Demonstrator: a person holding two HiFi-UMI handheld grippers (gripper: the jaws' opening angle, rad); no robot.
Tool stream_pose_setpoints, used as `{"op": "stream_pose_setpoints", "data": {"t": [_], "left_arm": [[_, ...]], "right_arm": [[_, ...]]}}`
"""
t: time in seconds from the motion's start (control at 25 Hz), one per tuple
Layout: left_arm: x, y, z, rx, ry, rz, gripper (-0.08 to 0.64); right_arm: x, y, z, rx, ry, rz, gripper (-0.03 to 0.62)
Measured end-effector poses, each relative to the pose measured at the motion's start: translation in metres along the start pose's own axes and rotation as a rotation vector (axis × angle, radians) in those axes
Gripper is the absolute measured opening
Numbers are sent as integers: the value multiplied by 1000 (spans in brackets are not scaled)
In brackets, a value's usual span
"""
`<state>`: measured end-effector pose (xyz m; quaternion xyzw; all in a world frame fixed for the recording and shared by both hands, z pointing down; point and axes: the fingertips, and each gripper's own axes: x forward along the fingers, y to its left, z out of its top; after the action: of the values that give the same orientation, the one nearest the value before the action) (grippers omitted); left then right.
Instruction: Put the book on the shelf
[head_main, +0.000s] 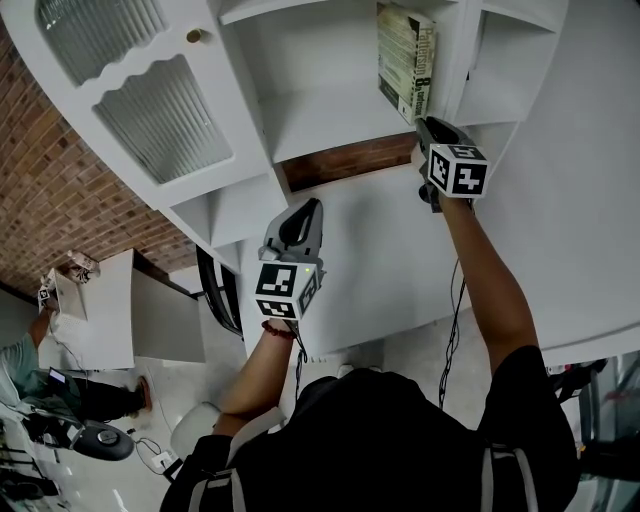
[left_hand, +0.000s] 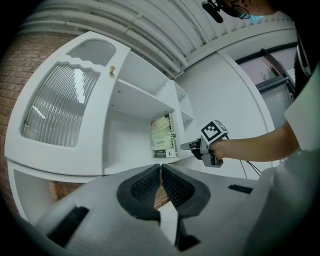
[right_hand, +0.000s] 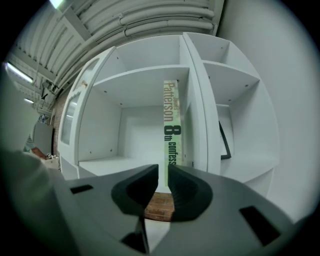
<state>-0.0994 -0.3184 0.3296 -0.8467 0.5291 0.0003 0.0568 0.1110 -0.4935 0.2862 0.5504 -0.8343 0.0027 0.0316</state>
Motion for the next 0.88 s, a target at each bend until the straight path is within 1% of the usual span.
{"op": "stream_pose_setpoints", "data": {"t": [0.08, 0.24, 0.44, 0.72, 0.88], "left_arm": [[-1, -2, -1, -1, 1, -2, 28], [-6, -3, -2, -3, 2, -2, 28], [-10, -3, -6, -8, 6, 3, 28], [-16, -8, -13, -23, 6, -7, 28], [-19, -12, -15, -34, -7, -10, 28]], "right_arm": [[-6, 5, -3, -2, -6, 20, 63], [-18, 14, -10, -23, -7, 44, 51], [-35, 30, -19, -51, -19, 69, 49], [-64, 51, -20, -83, -56, 98, 49], [-76, 62, -31, -97, -48, 121, 49]]}}
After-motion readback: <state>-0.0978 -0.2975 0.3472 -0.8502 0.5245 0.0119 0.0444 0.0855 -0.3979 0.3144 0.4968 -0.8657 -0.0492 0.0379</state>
